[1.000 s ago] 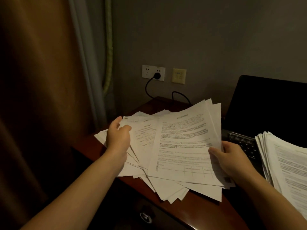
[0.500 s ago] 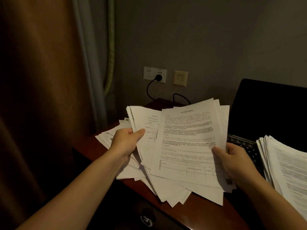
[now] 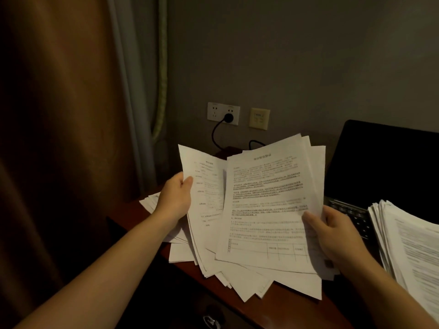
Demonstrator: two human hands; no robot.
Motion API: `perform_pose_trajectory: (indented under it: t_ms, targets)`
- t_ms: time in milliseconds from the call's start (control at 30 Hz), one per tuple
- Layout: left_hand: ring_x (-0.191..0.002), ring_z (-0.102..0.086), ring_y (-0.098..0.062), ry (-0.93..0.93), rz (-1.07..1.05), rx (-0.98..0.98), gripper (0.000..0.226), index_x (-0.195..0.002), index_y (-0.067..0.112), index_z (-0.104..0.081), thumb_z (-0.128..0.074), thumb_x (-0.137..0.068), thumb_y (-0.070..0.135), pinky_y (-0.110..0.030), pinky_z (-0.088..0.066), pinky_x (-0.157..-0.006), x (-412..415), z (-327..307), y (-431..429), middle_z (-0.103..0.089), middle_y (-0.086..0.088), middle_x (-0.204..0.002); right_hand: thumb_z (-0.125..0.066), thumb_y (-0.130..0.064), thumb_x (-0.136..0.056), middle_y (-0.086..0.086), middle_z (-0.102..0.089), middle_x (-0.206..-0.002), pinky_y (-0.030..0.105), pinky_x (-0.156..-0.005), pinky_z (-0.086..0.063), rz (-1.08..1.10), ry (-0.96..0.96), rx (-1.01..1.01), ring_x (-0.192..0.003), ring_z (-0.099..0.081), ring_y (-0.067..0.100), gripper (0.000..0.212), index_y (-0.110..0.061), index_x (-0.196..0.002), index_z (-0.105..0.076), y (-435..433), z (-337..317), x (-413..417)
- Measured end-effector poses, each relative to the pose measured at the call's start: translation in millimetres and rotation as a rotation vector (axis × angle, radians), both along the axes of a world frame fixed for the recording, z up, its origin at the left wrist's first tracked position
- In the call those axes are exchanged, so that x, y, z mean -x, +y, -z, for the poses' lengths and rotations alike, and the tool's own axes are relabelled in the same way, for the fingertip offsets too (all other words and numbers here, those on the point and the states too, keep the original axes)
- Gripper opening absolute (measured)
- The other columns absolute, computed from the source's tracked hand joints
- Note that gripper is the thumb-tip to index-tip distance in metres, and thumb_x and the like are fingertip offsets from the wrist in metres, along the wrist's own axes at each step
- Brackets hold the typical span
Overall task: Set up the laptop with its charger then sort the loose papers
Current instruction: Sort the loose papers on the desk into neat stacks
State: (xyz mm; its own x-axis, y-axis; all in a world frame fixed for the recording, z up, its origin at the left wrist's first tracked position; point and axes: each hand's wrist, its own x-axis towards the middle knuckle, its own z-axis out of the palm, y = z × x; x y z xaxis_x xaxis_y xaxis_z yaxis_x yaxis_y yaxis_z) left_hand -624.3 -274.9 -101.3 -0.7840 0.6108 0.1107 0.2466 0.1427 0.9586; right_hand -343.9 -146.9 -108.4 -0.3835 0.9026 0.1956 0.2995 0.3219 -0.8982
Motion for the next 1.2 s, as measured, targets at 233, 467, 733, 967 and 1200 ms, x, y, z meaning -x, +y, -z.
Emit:
perform_pose_trajectory:
  t_ms: [233, 467, 733, 967, 1200]
  targets:
    - [-0.104, -0.072, -0.030, -0.329, 0.220, -0.346, 0.024, -0.117, 0.016, -0.070, -0.058, -0.099, 0.026, -0.055, -0.055, -0.093, -4, -22, -4, -0.075, -0.008, -0.112, -0.054, -0.026, -0.100, -0.004, -0.077, -0.094, 0.027, -0.061, -0.059, -0.063, 0.209, 0.084, -0.081, -0.075, 0.010, 0.014, -0.021, -0.109, -0.065, -1, -8, -5]
    - [-0.092, -0.074, -0.032, -0.526, 0.350, -0.533, 0.041, -0.116, 0.010, -0.067, -0.072, -0.078, 0.026, -0.046, -0.061, -0.073, -32, -55, 2, -0.074, -0.017, -0.106, -0.052, -0.023, -0.102, -0.005, -0.078, -0.094, 0.030, -0.061, -0.059, -0.117, 0.359, 0.182, -0.082, -0.075, 0.013, 0.016, -0.022, -0.110, -0.066, -5, -14, 0]
    - [-0.097, -0.074, -0.031, -0.416, 0.313, -0.556, 0.024, -0.111, 0.013, -0.070, -0.059, -0.098, 0.029, -0.055, -0.057, -0.087, -69, -80, 8, -0.076, -0.011, -0.105, -0.052, -0.027, -0.103, -0.006, -0.076, -0.098, 0.027, -0.061, -0.059, 0.072, 0.576, 0.047, -0.085, -0.074, 0.012, 0.014, -0.026, -0.111, -0.064, 5, -18, -6]
    - [-0.083, -0.076, -0.026, -0.490, 0.262, -0.575, 0.016, -0.097, 0.010, -0.070, -0.069, -0.089, 0.024, -0.041, -0.062, -0.067, -82, -87, 15, -0.077, -0.010, -0.095, -0.068, -0.019, -0.093, -0.006, -0.078, -0.095, 0.029, -0.061, -0.060, 0.049, 0.585, 0.099, -0.083, -0.076, 0.015, 0.013, -0.020, -0.107, -0.067, 9, -20, -9]
    - [-0.095, -0.074, -0.032, -0.664, 0.301, -0.678, 0.039, -0.106, 0.012, -0.068, -0.077, -0.070, 0.024, -0.053, -0.060, -0.081, -85, -93, 24, -0.076, -0.013, -0.104, -0.063, -0.028, -0.097, -0.004, -0.078, -0.093, 0.032, -0.062, -0.060, 0.116, 0.595, 0.036, -0.082, -0.075, 0.017, 0.011, -0.021, -0.102, -0.068, 10, -22, -10]
